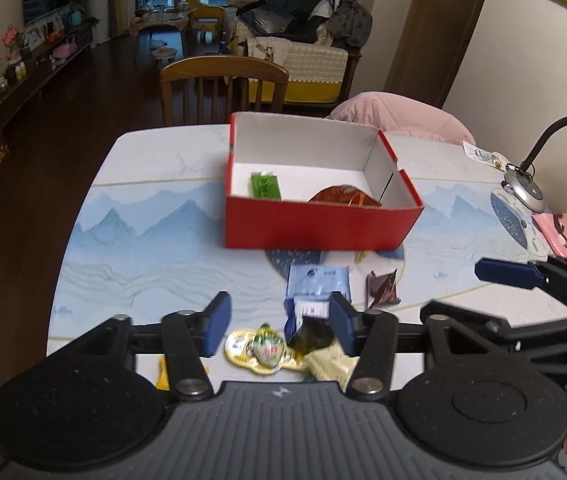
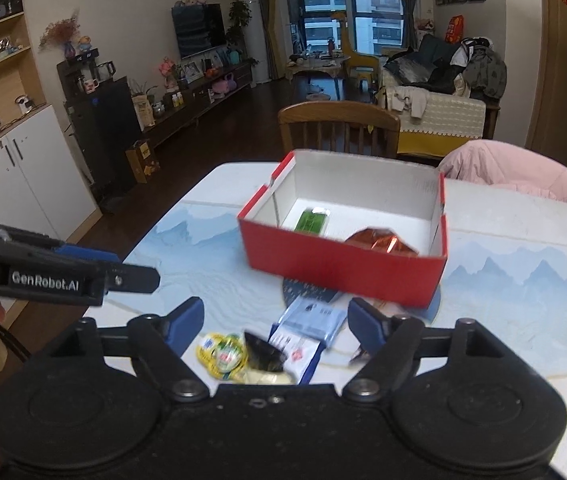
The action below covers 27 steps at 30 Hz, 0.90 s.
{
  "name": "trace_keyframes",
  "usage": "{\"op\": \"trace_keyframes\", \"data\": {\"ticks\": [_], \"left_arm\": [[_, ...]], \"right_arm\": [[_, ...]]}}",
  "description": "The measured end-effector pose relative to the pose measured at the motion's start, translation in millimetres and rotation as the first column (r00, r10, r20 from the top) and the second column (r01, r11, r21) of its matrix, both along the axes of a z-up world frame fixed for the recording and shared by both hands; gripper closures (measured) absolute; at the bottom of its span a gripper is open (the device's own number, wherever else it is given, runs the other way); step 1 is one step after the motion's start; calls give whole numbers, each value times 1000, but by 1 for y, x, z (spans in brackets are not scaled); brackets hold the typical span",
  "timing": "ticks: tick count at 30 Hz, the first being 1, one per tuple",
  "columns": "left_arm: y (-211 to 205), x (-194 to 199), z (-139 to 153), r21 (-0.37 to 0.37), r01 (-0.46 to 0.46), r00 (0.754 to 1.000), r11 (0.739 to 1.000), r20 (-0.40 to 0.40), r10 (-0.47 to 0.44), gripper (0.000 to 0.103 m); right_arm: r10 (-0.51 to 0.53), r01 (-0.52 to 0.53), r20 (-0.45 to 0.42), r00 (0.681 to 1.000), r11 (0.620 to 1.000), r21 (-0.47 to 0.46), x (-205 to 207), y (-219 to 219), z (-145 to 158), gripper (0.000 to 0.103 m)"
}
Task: Organize snacks
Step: 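Grasp the yellow candy with the left gripper while the right gripper grasps the red snack bag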
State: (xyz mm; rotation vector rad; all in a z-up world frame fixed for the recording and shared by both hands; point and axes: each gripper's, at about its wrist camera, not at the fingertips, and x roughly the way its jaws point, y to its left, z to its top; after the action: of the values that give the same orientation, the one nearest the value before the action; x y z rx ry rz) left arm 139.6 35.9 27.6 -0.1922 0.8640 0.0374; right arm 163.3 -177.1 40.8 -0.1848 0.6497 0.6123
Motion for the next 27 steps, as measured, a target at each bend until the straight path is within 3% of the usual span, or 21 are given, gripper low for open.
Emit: {"op": "trace_keyframes", "data": {"ticks": [5,10,17,27], "left_arm": [[7,-22,-10,10,-31,999,999,17,31,29],[13,-39,-25,37,-49,998,998,27,48,23],[40,-43,-63,-39,-120,991,992,-68,117,22],[63,-40,-104,3,-177,973,984,-152,176,22]], "right_arm": [[16,-16,-24,1000,1000,-5,-19,-1,-19,12],[-15,14,-43,999,1000,-11,-30,-6,-42,1],[-8,2,-128,992,999,-47,-34,-7,-90,0],[41,-70,-204,978,989,-133,-26,5,-148,0]]}}
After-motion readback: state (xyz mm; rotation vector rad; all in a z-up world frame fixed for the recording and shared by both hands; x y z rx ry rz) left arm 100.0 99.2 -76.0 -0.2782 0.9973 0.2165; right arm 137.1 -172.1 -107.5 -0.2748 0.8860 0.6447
